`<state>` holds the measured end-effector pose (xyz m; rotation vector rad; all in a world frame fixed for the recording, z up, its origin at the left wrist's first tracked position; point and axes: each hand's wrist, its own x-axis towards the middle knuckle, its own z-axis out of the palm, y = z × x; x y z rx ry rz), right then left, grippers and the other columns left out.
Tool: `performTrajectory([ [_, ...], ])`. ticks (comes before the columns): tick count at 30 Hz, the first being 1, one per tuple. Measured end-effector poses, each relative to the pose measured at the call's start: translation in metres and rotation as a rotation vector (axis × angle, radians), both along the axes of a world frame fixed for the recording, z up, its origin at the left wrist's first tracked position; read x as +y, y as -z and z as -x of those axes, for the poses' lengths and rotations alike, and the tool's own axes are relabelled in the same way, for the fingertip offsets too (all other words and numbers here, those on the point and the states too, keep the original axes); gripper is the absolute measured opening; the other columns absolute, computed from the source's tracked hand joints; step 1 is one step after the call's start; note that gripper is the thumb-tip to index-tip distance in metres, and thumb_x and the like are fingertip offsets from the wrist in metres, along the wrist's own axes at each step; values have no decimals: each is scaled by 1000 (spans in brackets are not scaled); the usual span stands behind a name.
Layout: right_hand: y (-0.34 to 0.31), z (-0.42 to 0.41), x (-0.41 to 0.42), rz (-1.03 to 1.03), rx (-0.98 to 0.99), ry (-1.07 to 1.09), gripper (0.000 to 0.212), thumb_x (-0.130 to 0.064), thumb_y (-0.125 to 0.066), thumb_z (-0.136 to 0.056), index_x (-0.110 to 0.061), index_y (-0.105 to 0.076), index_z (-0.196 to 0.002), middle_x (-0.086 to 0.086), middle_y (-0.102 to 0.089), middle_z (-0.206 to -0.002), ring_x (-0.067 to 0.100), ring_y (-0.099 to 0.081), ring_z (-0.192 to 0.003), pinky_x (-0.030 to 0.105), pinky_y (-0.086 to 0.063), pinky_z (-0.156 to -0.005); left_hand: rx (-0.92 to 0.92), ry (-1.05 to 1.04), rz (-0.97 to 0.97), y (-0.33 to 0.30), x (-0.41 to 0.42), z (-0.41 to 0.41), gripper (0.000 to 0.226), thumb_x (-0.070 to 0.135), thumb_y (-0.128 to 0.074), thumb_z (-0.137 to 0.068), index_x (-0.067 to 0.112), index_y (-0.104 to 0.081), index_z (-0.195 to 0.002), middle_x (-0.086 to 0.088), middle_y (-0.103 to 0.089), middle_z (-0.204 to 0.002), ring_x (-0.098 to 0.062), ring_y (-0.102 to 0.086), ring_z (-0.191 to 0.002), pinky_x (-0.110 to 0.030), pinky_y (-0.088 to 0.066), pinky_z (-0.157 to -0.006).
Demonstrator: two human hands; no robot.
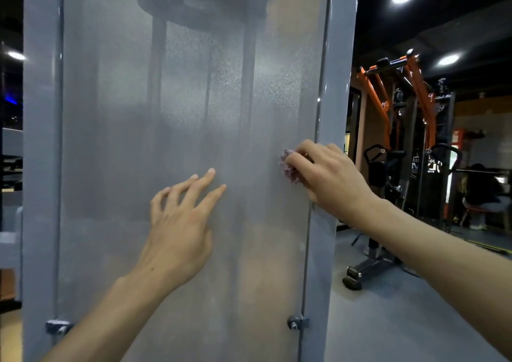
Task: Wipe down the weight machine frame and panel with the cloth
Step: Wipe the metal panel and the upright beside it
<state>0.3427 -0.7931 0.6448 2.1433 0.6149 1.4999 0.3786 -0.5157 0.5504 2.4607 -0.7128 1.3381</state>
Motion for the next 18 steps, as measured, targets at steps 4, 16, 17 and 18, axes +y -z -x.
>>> performTrajectory([
  [4,71,5,-5,47,93,-50,15,-11,-53,-96,-11,-64,-107,10,-61,-101,26,-59,-77,42,-49,-65,18,-4,-5,7,0,0,89,-3,-71,-60,28,-56,-142,1,-37,-163,-25,-34,-146,-60,-34,-110],
  [16,58,7,-7,-21,72,-15,19,-11,-64,-89,-11,-65,-109,10,-60,-103,26,-57,-81,36,-41,-70,71,117,14,14,6,13,79,12,-43,-71,28,-49,-148,8,-34,-164,-16,-31,-151,-50,-20,-121],
  [17,76,9,-5,-18,104,-29,18,-13,-60,-91,-11,-65,-108,9,-61,-103,25,-57,-80,36,-42,-69,65,145,7,20,6,15,78,11,-43,-72,28,-49,-148,9,-35,-164,-15,-31,-151,-47,-20,-121],
  [18,99,11,-6,-10,147,-50,17,-14,-56,-93,-12,-65,-108,8,-61,-103,24,-58,-80,35,-45,-67,64,172,-5,27,6,17,78,10,-44,-73,28,-49,-148,9,-36,-163,-14,-30,-151,-44,-20,-121],
])
